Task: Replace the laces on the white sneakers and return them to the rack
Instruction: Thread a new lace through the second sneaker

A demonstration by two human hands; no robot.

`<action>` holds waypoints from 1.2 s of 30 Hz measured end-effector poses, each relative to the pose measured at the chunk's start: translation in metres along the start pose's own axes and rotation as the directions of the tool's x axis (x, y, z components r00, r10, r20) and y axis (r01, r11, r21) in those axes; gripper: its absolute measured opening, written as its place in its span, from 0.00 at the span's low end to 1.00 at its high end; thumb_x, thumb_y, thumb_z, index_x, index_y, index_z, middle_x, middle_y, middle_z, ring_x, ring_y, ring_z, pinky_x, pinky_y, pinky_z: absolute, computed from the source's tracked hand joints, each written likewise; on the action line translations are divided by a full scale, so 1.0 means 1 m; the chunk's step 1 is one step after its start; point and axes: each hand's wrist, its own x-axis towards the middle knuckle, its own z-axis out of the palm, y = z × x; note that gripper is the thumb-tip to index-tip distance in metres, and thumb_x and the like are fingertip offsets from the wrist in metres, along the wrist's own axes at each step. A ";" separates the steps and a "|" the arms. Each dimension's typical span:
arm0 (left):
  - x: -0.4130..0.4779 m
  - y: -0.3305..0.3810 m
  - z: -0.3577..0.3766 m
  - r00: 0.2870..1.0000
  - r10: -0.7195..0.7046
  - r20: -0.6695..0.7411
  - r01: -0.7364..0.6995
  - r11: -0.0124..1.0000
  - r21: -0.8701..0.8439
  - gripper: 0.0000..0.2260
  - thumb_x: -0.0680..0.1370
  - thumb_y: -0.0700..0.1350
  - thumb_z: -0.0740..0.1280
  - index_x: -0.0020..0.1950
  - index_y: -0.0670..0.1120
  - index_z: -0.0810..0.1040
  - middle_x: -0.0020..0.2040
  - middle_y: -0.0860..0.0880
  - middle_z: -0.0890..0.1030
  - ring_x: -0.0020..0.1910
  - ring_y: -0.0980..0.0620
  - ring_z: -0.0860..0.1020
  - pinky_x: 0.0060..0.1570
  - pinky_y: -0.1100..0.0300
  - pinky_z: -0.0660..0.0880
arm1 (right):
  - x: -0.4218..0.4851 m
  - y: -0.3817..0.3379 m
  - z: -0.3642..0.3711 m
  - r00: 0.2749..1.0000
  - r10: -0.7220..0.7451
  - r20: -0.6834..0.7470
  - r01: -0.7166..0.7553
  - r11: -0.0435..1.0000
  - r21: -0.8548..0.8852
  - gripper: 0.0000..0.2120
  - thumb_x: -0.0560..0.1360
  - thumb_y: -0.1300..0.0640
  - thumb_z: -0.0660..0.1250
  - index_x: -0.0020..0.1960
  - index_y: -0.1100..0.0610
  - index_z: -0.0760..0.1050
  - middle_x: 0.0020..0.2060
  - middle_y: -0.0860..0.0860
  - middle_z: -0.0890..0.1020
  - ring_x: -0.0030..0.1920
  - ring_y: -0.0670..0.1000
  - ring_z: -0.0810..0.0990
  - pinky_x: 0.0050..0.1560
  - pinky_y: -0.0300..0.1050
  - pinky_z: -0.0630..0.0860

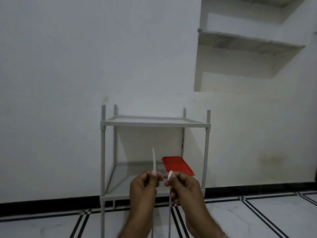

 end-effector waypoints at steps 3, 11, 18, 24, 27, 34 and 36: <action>0.000 0.005 0.000 1.000 0.003 0.010 -0.004 1.000 0.024 0.06 0.80 0.46 0.70 0.46 0.49 0.87 0.43 0.55 0.87 0.44 0.63 0.82 0.46 0.62 0.74 | 0.002 -0.004 0.001 0.999 0.009 -0.038 -0.009 1.000 0.010 0.09 0.81 0.55 0.67 0.49 0.54 0.86 0.36 0.49 0.81 0.31 0.46 0.73 0.30 0.37 0.71; 0.009 0.010 -0.004 0.999 0.018 0.032 -0.021 0.996 0.082 0.05 0.75 0.49 0.75 0.47 0.48 0.87 0.37 0.55 0.84 0.36 0.65 0.79 0.43 0.61 0.73 | 0.009 -0.012 0.003 1.000 -0.003 -0.025 0.003 1.000 0.012 0.09 0.81 0.55 0.67 0.48 0.57 0.85 0.37 0.55 0.84 0.31 0.47 0.75 0.32 0.36 0.73; 0.009 0.015 -0.008 0.993 0.007 0.118 -0.009 1.000 0.015 0.07 0.76 0.46 0.73 0.47 0.42 0.84 0.40 0.49 0.86 0.40 0.59 0.83 0.46 0.63 0.72 | 0.006 -0.001 0.003 0.990 0.072 0.118 -0.074 0.997 0.013 0.10 0.81 0.54 0.67 0.51 0.57 0.86 0.43 0.54 0.87 0.38 0.49 0.81 0.39 0.39 0.78; 0.009 -0.007 -0.018 0.970 -0.058 0.234 0.047 0.998 0.052 0.11 0.79 0.55 0.68 0.55 0.50 0.83 0.47 0.52 0.87 0.50 0.57 0.84 0.52 0.56 0.77 | 0.009 0.008 0.005 0.977 0.141 0.159 -0.156 0.984 0.091 0.11 0.81 0.56 0.67 0.54 0.64 0.83 0.38 0.53 0.84 0.35 0.45 0.79 0.37 0.37 0.77; -0.004 -0.032 -0.030 0.880 -0.177 0.442 0.123 0.981 0.148 0.15 0.83 0.57 0.62 0.61 0.49 0.80 0.50 0.49 0.86 0.52 0.51 0.85 0.55 0.55 0.80 | 0.017 0.007 0.000 0.981 0.133 0.140 -0.139 0.989 0.039 0.11 0.82 0.57 0.67 0.55 0.64 0.82 0.36 0.50 0.84 0.35 0.46 0.79 0.37 0.38 0.77; 0.001 -0.061 -0.031 0.935 -0.249 0.252 0.311 0.918 -0.247 0.10 0.83 0.45 0.62 0.47 0.44 0.80 0.35 0.49 0.79 0.35 0.54 0.80 0.42 0.59 0.82 | -0.015 0.071 -0.017 0.972 0.208 0.109 -0.197 0.975 -0.103 0.14 0.84 0.49 0.62 0.57 0.56 0.82 0.48 0.50 0.88 0.30 0.46 0.73 0.29 0.35 0.69; 0.003 -0.064 -0.024 0.940 -0.254 0.227 0.319 0.889 -0.328 0.10 0.83 0.45 0.62 0.47 0.43 0.79 0.35 0.49 0.79 0.35 0.54 0.81 0.43 0.58 0.83 | -0.038 0.095 -0.014 0.935 0.262 0.240 -0.236 0.962 -0.135 0.13 0.83 0.48 0.64 0.56 0.56 0.82 0.46 0.48 0.87 0.33 0.47 0.75 0.32 0.38 0.68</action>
